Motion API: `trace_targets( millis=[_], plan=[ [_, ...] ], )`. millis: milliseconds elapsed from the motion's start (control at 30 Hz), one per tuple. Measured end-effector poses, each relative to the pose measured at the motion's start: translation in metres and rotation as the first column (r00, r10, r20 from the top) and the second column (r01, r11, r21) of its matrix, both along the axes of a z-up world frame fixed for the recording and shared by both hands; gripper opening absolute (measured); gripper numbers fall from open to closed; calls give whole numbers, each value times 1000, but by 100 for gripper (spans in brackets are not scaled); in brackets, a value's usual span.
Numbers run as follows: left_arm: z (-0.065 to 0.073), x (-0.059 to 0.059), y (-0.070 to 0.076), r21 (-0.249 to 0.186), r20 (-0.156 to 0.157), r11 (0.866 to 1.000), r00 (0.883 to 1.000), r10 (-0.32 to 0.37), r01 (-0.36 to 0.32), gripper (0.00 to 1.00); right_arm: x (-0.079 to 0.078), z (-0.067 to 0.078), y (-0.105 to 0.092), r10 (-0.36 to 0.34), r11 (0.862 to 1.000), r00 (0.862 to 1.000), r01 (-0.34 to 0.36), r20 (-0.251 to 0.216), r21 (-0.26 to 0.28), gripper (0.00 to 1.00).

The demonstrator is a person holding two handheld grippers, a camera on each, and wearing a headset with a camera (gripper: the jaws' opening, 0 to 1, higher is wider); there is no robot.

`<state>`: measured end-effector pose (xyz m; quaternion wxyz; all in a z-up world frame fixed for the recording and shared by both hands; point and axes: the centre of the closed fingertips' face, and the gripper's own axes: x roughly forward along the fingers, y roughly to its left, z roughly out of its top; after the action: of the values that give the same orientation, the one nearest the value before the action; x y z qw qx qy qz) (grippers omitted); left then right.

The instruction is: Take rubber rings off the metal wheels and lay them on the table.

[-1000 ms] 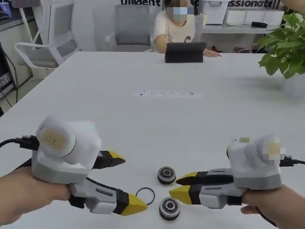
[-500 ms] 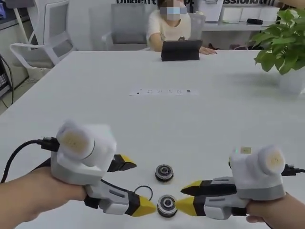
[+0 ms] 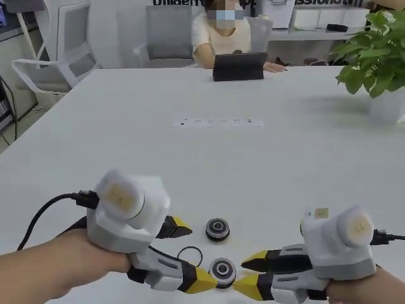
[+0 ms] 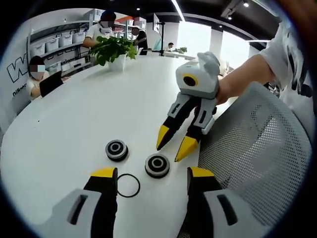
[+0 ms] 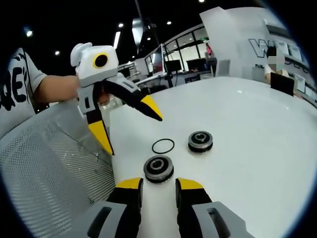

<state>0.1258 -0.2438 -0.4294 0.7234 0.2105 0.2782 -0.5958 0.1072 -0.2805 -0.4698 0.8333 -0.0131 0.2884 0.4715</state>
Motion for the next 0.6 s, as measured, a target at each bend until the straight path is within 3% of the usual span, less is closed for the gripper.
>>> trace_targets(
  millis=[600],
  plan=[
    [-17,-8,-16,17,-37,1000,999,-20,20,40,4,-6,10,6,1000,999,-5,37,-26,21]
  ],
)
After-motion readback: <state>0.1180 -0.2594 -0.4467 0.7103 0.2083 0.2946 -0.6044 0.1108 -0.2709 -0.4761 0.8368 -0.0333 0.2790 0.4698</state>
